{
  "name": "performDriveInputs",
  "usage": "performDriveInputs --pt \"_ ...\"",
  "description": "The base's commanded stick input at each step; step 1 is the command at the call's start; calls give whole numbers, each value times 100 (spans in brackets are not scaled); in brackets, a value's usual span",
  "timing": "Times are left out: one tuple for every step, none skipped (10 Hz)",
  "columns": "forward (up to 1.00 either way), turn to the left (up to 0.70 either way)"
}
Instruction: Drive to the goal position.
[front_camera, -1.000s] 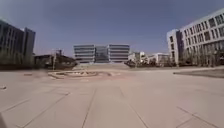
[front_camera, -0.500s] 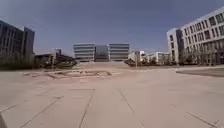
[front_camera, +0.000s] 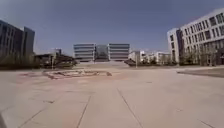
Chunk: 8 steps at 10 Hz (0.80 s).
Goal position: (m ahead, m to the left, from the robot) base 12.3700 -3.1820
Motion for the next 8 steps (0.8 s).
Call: performDriveInputs --pt "60 0" --pt "60 0" --pt "60 0" --pt "60 0" --pt "60 0" --pt "60 0" --pt "60 0" --pt "60 0"
